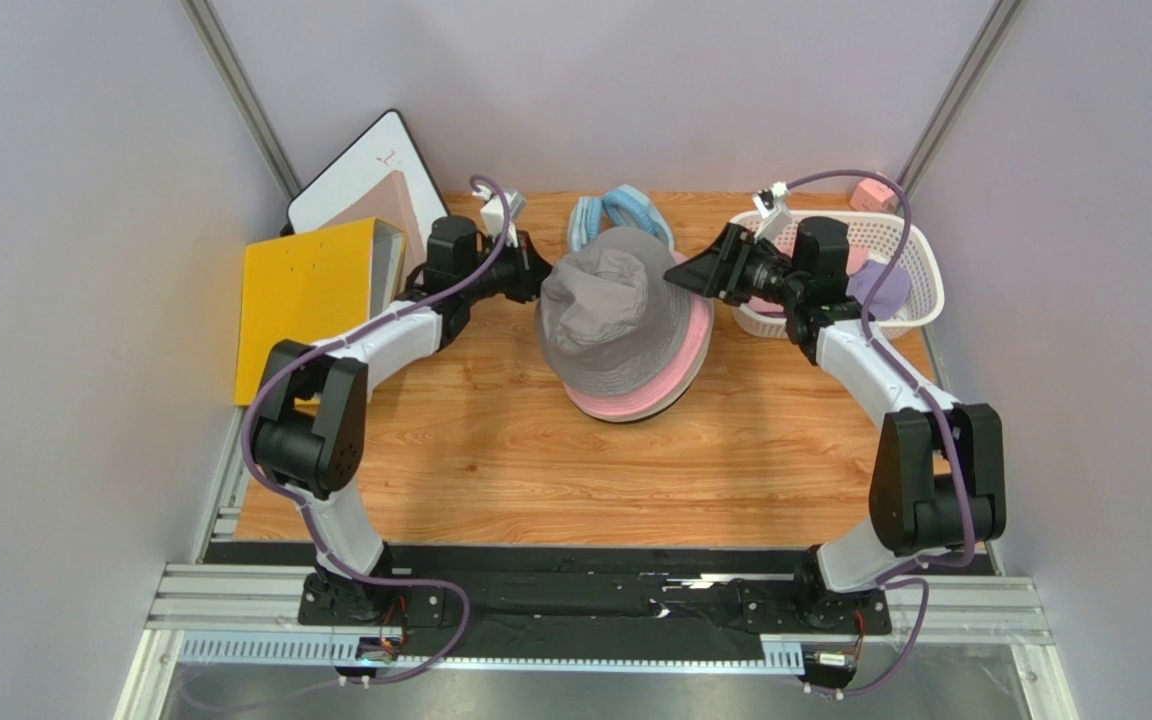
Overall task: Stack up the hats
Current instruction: Stack the hat on the hat.
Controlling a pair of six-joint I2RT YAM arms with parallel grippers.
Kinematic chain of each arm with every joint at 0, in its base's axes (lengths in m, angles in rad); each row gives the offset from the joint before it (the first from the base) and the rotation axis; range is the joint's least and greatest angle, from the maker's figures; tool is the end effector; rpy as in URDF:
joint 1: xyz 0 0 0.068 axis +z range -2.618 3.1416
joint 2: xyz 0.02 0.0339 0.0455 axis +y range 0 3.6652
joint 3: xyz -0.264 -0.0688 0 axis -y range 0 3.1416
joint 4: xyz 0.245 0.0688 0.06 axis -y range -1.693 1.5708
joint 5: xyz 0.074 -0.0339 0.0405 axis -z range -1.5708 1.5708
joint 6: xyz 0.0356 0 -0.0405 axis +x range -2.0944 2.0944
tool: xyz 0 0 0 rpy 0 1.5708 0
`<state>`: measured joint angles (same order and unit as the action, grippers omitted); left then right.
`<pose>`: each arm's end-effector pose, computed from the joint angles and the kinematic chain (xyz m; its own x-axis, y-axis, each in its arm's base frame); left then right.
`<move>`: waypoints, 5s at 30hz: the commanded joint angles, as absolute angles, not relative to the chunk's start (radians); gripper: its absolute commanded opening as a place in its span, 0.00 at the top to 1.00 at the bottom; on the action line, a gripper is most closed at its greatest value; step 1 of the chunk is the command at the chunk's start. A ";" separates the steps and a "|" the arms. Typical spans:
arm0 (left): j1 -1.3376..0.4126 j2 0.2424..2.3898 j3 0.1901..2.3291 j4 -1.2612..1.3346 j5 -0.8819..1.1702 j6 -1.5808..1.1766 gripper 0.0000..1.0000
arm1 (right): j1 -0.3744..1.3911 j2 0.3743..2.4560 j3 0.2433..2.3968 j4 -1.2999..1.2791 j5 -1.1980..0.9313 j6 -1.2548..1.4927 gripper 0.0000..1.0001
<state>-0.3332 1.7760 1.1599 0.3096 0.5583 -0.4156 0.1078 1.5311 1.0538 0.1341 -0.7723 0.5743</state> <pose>0.3792 -0.1512 0.2479 -0.5656 -0.1666 -0.8077 0.5753 0.6220 -0.5312 0.3437 0.0622 0.2846 -0.6776 0.3181 -0.6631 -0.4314 0.5582 0.7087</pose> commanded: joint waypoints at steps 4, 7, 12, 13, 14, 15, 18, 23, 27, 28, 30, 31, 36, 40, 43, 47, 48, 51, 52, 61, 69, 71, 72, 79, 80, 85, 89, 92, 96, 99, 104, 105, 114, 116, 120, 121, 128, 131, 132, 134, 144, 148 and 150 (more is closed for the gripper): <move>-0.367 1.763 1.184 0.287 0.588 -0.385 1.00 | 0.107 1.563 1.039 0.455 -0.946 0.748 0.52; -0.368 1.746 1.178 0.293 0.581 -0.387 1.00 | 0.107 1.543 1.023 0.453 -0.933 0.741 0.77; -0.373 1.714 1.128 0.337 0.552 -0.402 1.00 | 0.107 1.474 1.006 0.267 -0.850 0.654 1.00; -0.374 1.712 1.121 0.357 0.546 -0.411 1.00 | 0.107 1.457 0.996 0.234 -0.788 0.634 1.00; -0.377 1.713 1.112 0.363 0.537 -0.414 1.00 | 0.107 1.428 0.985 0.159 -0.754 0.589 1.00; -0.377 1.721 1.109 0.370 0.534 -0.417 1.00 | 0.106 1.419 0.976 0.132 -0.727 0.575 1.00; -0.380 1.741 1.100 0.393 0.519 -0.439 1.00 | 0.107 1.411 0.953 0.055 -0.641 0.538 1.00; -0.380 1.766 1.080 0.428 0.494 -0.453 1.00 | 0.106 1.417 0.902 0.003 -0.574 0.503 1.00; -0.380 1.743 1.063 0.433 0.482 -0.466 0.92 | 0.106 1.387 0.867 0.005 -0.557 0.502 1.00; -0.380 1.730 1.057 0.431 0.468 -0.474 0.82 | 0.107 1.376 0.864 0.006 -0.557 0.505 1.00; -0.380 1.680 1.034 0.419 0.447 -0.494 0.52 | 0.110 1.365 0.862 0.006 -0.558 0.508 1.00; -0.379 1.657 1.020 0.417 0.410 -0.500 0.41 | 0.115 1.353 0.861 0.005 -0.557 0.506 1.00; -0.359 1.476 0.924 0.313 0.269 -0.544 0.15 | 0.121 1.325 0.864 -0.040 -0.532 0.495 1.00; -0.327 1.344 0.794 0.316 0.210 -0.612 0.12 | 0.121 1.307 0.858 -0.054 -0.519 0.495 1.00; -0.327 1.272 0.697 0.406 0.326 -0.638 0.13 | 0.123 1.296 0.851 -0.054 -0.515 0.500 1.00; -0.327 1.262 0.551 0.650 0.471 -0.725 0.14 | 0.127 1.282 0.844 -0.052 -0.511 0.508 1.00; -0.327 1.275 0.536 0.740 0.504 -0.727 0.15 | 0.129 1.279 0.844 -0.051 -0.509 0.512 1.00; -0.330 1.324 0.494 0.886 0.604 -0.748 0.15 | 0.133 1.270 0.845 -0.055 -0.505 0.515 1.00; -0.330 1.331 0.477 0.915 0.621 -0.756 0.15 | 0.138 1.269 0.847 -0.060 -0.503 0.514 1.00; -0.345 1.485 0.454 1.162 0.673 -0.873 0.16 | 0.146 1.247 0.847 -0.086 -0.482 0.512 1.00; -0.380 1.546 0.480 1.243 0.678 -0.897 0.21 | 0.149 1.249 0.859 -0.103 -0.477 0.503 1.00; -0.387 1.519 0.486 1.212 0.664 -0.881 0.26 | 0.149 1.249 0.856 -0.101 -0.476 0.503 1.00; -0.387 1.514 0.486 1.212 0.663 -0.882 0.28 | 0.147 1.249 0.856 -0.101 -0.474 0.503 1.00; -0.388 1.519 0.482 1.213 0.646 -0.902 0.62 | 0.152 1.244 0.850 -0.104 -0.474 0.505 1.00; -0.388 1.517 0.479 1.213 0.641 -0.903 0.67 | 0.150 1.243 0.850 -0.107 -0.472 0.502 1.00; -0.387 1.494 0.448 1.183 0.586 -0.881 0.90 | 0.152 1.200 0.850 -0.140 -0.462 0.489 1.00; -0.387 1.467 0.451 1.089 0.558 -0.854 1.00 | 0.152 1.157 0.867 -0.181 -0.446 0.488 1.00; -0.387 1.448 0.448 1.016 0.523 -0.830 1.00 | 0.152 1.125 0.877 -0.213 -0.433 0.485 1.00; -0.387 1.440 0.452 0.910 0.450 -0.808 1.00 | 0.153 1.123 0.873 -0.248 -0.407 0.472 1.00; -0.387 1.463 0.489 0.813 0.430 -0.796 1.00 | 0.152 1.164 0.867 -0.242 -0.396 0.474 1.00; -0.385 1.551 0.569 0.715 0.426 -0.795 1.00 | 0.153 1.239 0.862 -0.222 -0.345 0.480 1.00; -0.385 1.578 0.575 0.710 0.425 -0.795 1.00 | 0.153 1.249 0.856 -0.219 -0.336 0.480 1.00; -0.385 1.696 0.632 0.654 0.400 -0.766 1.00 | 0.153 1.299 0.811 -0.218 -0.236 0.477 1.00; -0.385 1.695 0.647 0.614 0.384 -0.747 1.00 | 0.153 1.290 0.804 -0.238 -0.233 0.469 1.00; -0.385 1.658 0.681 0.543 0.399 -0.719 1.00 | 0.153 1.203 0.770 -0.241 -0.291 0.445 1.00; -0.385 1.651 0.711 0.519 0.414 -0.712 1.00 | 0.152 1.184 0.776 -0.251 -0.337 0.436 1.00; -0.385 1.612 0.863 0.283 0.430 -0.571 1.00 | 0.132 1.048 0.896 -0.371 -0.364 0.399 0.53; -0.385 1.611 0.916 0.195 0.434 -0.520 1.00 | 0.098 1.042 0.954 -0.361 -0.402 0.402 0.55; -0.385 1.608 0.928 0.183 0.436 -0.511 1.00 | 0.094 1.063 0.968 -0.356 -0.437 0.405 0.55; -0.385 1.612 0.968 0.132 0.442 -0.476 1.00 | 0.087 1.087 0.997 -0.307 -0.486 0.413 0.55; -0.385 1.640 1.055 0.054 0.460 -0.414 1.00 | 0.069 1.337 1.052 -0.025 -0.753 0.453 0.38; -0.385 1.641 1.063 0.051 0.468 -0.408 1.00 | 0.068 1.393 1.072 0.038 -0.794 0.428 0.33; -0.385 1.641 1.068 0.049 0.471 -0.405 1.00 | 0.067 1.419 1.072 0.104 -0.859 0.443 0.34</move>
